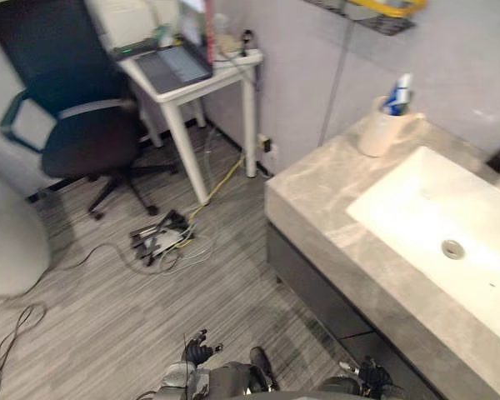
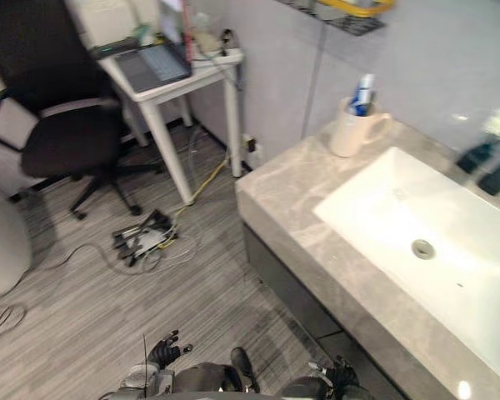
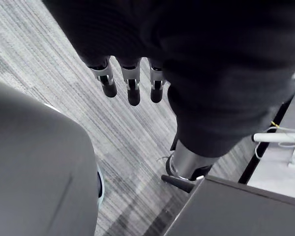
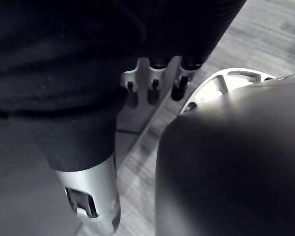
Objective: Organize washtable
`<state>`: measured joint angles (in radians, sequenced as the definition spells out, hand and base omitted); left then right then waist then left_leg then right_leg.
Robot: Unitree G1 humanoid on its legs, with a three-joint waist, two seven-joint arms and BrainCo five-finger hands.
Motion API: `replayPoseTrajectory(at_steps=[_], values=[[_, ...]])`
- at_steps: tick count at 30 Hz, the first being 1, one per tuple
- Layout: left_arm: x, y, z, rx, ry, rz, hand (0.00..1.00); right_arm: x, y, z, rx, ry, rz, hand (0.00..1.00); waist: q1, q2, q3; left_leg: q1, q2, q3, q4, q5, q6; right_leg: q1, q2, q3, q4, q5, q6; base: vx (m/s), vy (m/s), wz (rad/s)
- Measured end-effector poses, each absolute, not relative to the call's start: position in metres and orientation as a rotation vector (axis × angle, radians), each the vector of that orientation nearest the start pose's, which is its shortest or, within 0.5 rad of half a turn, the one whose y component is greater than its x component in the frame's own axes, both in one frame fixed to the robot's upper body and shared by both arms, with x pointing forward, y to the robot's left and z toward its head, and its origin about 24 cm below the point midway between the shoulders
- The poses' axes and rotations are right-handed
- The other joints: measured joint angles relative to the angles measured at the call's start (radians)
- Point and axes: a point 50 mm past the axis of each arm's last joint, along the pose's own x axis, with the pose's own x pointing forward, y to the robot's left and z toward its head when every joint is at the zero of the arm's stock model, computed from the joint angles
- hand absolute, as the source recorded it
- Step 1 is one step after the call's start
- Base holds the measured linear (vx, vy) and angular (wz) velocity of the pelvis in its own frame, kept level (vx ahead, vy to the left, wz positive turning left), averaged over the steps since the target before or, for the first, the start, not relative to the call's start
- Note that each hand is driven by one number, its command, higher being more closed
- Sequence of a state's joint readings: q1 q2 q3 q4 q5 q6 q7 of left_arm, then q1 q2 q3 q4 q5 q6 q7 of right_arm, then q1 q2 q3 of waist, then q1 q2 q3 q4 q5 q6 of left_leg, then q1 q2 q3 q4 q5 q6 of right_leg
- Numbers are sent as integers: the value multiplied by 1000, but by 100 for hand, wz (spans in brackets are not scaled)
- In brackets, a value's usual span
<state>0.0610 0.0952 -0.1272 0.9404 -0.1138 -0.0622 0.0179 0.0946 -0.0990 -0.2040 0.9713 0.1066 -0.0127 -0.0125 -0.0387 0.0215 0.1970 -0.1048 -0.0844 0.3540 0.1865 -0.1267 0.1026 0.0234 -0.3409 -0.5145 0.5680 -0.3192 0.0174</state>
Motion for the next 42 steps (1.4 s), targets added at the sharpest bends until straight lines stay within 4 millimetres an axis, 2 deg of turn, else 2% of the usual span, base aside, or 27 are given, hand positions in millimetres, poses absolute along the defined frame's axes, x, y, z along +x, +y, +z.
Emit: replayPoseTrajectory(at_steps=[1, 2, 3, 4, 5, 6, 7, 10, 11, 12, 13, 15, 18, 21, 22, 24, 27, 28, 29, 30, 31, 32, 33, 34, 35, 38, 42], values=[[131, 165, -147, 35, 941, 5, 0, 104, -220, -151, 82, 1015, -317, 0, -1, 16, 6, 24, -12, -70, -71, 5, -21, -41, 117, 135, 0, -9, 24, -68, 85, 141], [135, 162, -146, 27, 935, 1, 0, 105, -221, -150, 76, 1008, -311, 0, -5, 19, 6, 44, -11, -81, -115, -35, -72, -76, 189, 217, -24, -12, 19, 18, 51, 148], [140, 166, -144, 34, 917, 9, 0, 105, -214, -151, 83, 1004, -295, 0, -2, -23, 13, 10, -12, -72, 7, -92, -27, -112, 200, 274, -35, -21, 35, 101, -17, 124], [146, 167, -142, 47, 902, 3, 0, 107, -211, -149, 95, 982, -298, 0, 5, -24, 24, -30, 21, -91, 174, -135, 86, -124, 210, 301, -35, -29, 64, 96, 6, 137], [147, 166, -142, 49, 909, 1, 0, 106, -217, -147, 95, 960, -316, 0, 14, 2, 47, -26, 86, -197, 236, -131, -10, -131, 270, 377, -59, -43, 84, 29, 23, 163], [152, 165, -140, 48, 893, 0, 0, 102, -212, -150, 111, 985, -313, 0, 23, -42, 45, -21, 21, -286, 218, -106, -33, -159, 279, 481, -70, -36, 70, 6, 22, 171], [152, 165, -140, 47, 891, 0, 0, 99, -205, -152, 126, 999, -304, 0, 27, -50, 45, -19, 3, -318, 191, -92, -46, -178, 285, 506, -71, -33, 70, 21, -51, 207], [151, 162, -139, 33, 874, 5, 0, 91, -201, -152, 146, 997, -312, 0, 26, -64, 25, -27, -22, -373, 130, -73, -67, -167, 253, 452, -158, 87, 36, 105, -133, 224], [150, 160, -139, 15, 869, 14, 0, 89, -207, -151, 131, 996, -316, 0, 28, -50, 13, -46, 3, -351, 130, -43, -80, -144, 245, 398, -194, 117, 25, 192, -131, 152], [151, 159, -138, 5, 856, 19, 0, 94, -212, -149, 112, 978, -314, 0, 58, -30, 6, -68, 18, -339, 128, -28, -86, -126, 246, 357, -230, 132, 21, 164, -97, 117], [151, 160, -137, 3, 854, 23, 0, 99, -213, -148, 104, 968, -307, 0, 67, -24, 6, -78, 23, -335, 129, -15, -84, -121, 247, 342, -247, 144, 19, 132, -49, 65], [147, 165, -139, 4, 870, 39, 0, 118, -196, -145, 112, 929, -242, 0, 61, -18, 1, -104, 54, -236, 114, -3, -104, -89, 244, 269, -308, 172, 16, 62, -16, 69], [145, 167, -141, 14, 881, 41, 0, 129, -187, -143, 111, 910, -199, 0, 53, -8, -3, -93, 126, -20, 125, -31, -84, -58, 238, 208, -308, 172, 16, 51, 6, 63], [144, 161, -141, 29, 886, 5, 0, 131, -185, -143, 117, 904, -201, 0, 51, -7, -11, -95, 98, 67, 162, 21, -103, -10, 201, 125, -335, 148, 43, 43, 97, 85], [144, 159, -141, 36, 884, -7, 0, 136, -184, -142, 110, 896, -186, 0, 52, 10, -15, -112, 83, 92, 158, 31, -106, 25, 190, 87, -378, 151, 58, -34, 117, 88], [142, 156, -142, 31, 891, -14, 0, 141, -181, -141, 112, 893, -177, 0, 50, 33, -15, -118, 66, 97, 130, 46, -117, 26, 182, 25, -377, 154, 64, -66, 100, 89], [135, 163, -144, 52, 906, -6, 0, 146, -168, -142, 119, 898, -122, 0, 53, 31, -13, -72, 19, 43, 17, 75, -82, 52, 174, -53, -353, 140, 62, -134, 48, 89], [134, 165, -144, 59, 909, -7, 0, 146, -166, -142, 118, 897, -110, 0, 53, 27, -13, -61, 8, 28, -3, 64, -79, 49, 158, -67, -320, 123, 70, -162, 70, 91], [132, 166, -145, 65, 914, -5, 0, 148, -165, -141, 106, 893, -95, 0, 51, 21, -5, -45, -14, 22, -39, -10, -32, 36, 123, -105, -211, 76, 81, -194, 110, 93], [132, 171, -145, 63, 917, 19, 0, 147, -164, -142, 102, 906, -87, 0, 39, -25, -5, 3, -52, 52, -74, -52, -50, -13, 39, -89, -115, 54, 28, -127, 132, 94], [133, 178, -144, 71, 914, 34, 0, 147, -160, -142, 110, 900, -81, 0, 31, -57, 2, -29, -47, 68, 57, -104, -14, -52, -9, -49, -29, 39, 16, 55, 84, 71], [131, 182, -144, 78, 910, 45, 0, 150, -163, -136, 108, 852, -77, 0, 31, 8, 13, -94, 128, 7, 431, -244, 52, -128, 46, 70, 147, -20, 22, 167, 62, 43], [132, 186, -143, 58, 912, 74, 0, 162, -169, -130, 99, 803, -77, 0, 49, 11, 29, -95, 116, -111, 449, -307, -4, -163, 113, 232, 140, -73, 40, 111, 76, 39], [134, 187, -143, 66, 906, 73, 0, 162, -169, -131, 99, 815, -76, 0, 53, -9, 28, -91, 92, -119, 423, -286, -11, -189, 119, 276, 132, -81, 46, 69, 64, 82], [137, 182, -142, 58, 896, 60, 0, 160, -167, -132, 103, 824, -71, 0, 48, -32, 36, -84, 49, -172, 339, -226, 7, -228, 121, 304, 99, -82, 47, 86, 41, 142], [139, 179, -142, 32, 887, 71, 0, 157, -178, -131, 88, 820, -95, 0, 48, -15, 47, -60, -7, -321, 202, -134, -15, -308, 138, 390, -13, -42, 102, 126, -6, 160], [133, 186, -144, -20, 902, 141, 0, 155, -170, -132, 83, 820, -61, 0, 57, -34, 52, 15, -17, -334, 132, -141, -36, -308, 111, 429, -84, 36, 102, 204, -170, 139]])
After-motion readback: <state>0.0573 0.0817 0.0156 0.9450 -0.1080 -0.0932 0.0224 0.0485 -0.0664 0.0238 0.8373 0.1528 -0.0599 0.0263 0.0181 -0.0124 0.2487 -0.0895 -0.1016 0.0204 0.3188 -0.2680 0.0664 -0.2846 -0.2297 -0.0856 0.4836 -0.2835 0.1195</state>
